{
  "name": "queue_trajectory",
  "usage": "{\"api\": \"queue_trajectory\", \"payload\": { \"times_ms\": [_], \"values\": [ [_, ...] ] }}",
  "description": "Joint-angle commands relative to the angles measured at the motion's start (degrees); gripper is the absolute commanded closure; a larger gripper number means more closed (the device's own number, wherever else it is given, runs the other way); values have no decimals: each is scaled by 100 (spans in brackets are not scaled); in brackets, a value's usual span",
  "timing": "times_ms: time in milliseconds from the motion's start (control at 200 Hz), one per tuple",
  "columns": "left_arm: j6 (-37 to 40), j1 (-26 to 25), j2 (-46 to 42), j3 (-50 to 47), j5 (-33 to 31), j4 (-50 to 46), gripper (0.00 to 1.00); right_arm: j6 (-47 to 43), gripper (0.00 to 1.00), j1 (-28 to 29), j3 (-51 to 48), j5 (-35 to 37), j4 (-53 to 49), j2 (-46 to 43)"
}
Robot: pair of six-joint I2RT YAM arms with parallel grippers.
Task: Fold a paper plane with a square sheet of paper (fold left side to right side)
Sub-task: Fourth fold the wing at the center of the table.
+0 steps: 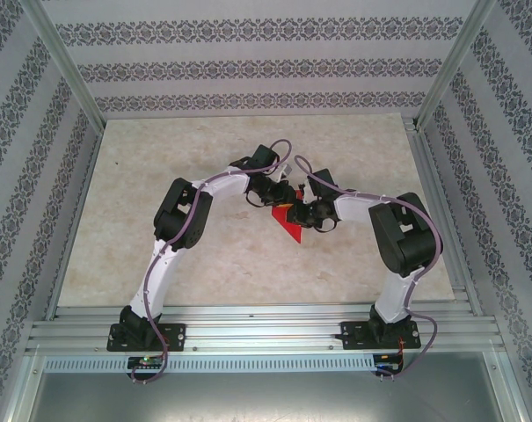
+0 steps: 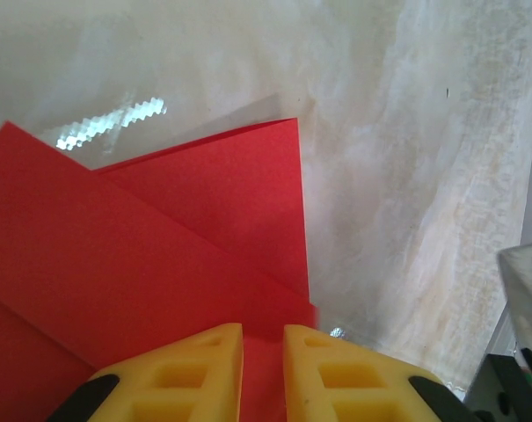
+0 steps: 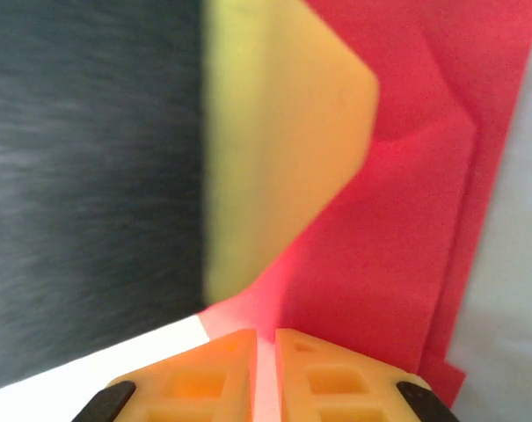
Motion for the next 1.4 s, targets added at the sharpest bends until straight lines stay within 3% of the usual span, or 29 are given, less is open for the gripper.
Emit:
{"api": "queue_trajectory", "payload": {
  "times_ms": [0,744,1104,1259,1394],
  "values": [
    [55,100,182,-215,-710,-162,79,-139,85,17,-241,247,-172,6],
    [81,179,209,-213,-815,-237,79,-148,85,238,-1848,-20,-1446,-1395],
    [72,177,68,-196,-627,-158,78,-292,80,-310,-1069,-280,-1468,-2103],
    [51,175,68,-194,-614,-151,78,-17,81,-174,-644,-419,-559,-1756],
    [48,171,60,-228,-639,-158,78,-63,81,142,-64,-92,-356,-1072]
  ]
}}
